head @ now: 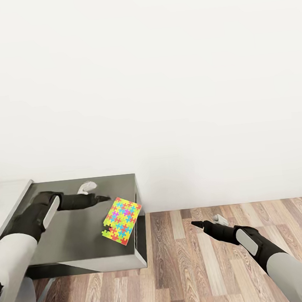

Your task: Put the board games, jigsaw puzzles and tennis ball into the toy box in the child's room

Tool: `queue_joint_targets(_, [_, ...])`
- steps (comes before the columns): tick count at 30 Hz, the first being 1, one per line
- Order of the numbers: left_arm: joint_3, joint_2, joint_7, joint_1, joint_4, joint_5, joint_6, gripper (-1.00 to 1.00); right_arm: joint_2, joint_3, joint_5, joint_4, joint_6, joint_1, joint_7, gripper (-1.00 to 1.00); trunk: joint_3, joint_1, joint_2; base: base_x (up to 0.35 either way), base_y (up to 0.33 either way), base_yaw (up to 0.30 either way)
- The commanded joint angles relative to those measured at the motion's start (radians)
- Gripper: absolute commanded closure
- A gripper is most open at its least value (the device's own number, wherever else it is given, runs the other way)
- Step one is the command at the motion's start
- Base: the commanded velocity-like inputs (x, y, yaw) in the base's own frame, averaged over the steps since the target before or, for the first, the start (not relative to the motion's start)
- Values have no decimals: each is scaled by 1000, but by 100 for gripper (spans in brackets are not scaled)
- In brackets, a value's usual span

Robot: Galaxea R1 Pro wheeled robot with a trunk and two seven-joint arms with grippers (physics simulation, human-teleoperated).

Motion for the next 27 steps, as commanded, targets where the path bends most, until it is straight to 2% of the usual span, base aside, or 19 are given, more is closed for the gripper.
queue_joint_targets(1, [4, 6, -30, -1, -1, 9, 8, -100, -1, 4, -6, -1, 5, -1, 0, -100, -2, 1, -2, 0, 0, 0])
queue_joint_targets(5, [24, 14, -135, 0, -2, 10, 10, -100, -1, 4, -6, -1, 5, -1, 1, -100, -2, 1, -2, 0, 0, 0])
queue_joint_targets(6, [29, 17, -178, 1, -3, 9, 10, -100, -1, 3, -6, -1, 5, -1, 1, -100, -2, 1, -2, 0, 0, 0])
queue_joint_targets(9, [33, 26, -253, 2, -3, 7, 11, -100, -1, 3, -6, -1, 6, -1, 2, -100, -2, 1, -2, 0, 0, 0])
queue_joint_targets(15, [36, 50, -362, 2, -3, 10, 11, -100, -1, 3, -7, -1, 6, -1, 2, -100, -2, 1, -2, 0, 0, 0])
queue_joint_targets(18, [36, 61, -453, 3, -3, 10, 10, -100, -1, 2, -8, -1, 6, -1, 9, -100, -2, 1, -2, 0, 0, 0])
queue_joint_targets(21, [36, 65, -517, 6, -3, 10, 10, -100, -1, 1, -9, -1, 3, -1, 14, -100, -2, 1, -2, 0, 0, 0])
queue_joint_targets(22, [36, 66, -558, 9, -4, 9, 10, -100, -1, 1, -9, -1, 1, -1, 15, -100, -2, 1, -2, 0, 0, 0])
queue_joint_targets(24, [36, 67, -597, 11, -4, 9, 10, -100, -1, 1, -10, -1, -5, -1, 17, -100, -2, 1, -2, 0, 0, 0])
queue_joint_targets(27, [35, 69, -687, 15, -5, 9, 13, -100, -1, 1, -12, -2, -14, -1, 19, -100, -2, 1, -2, 0, 0, 0])
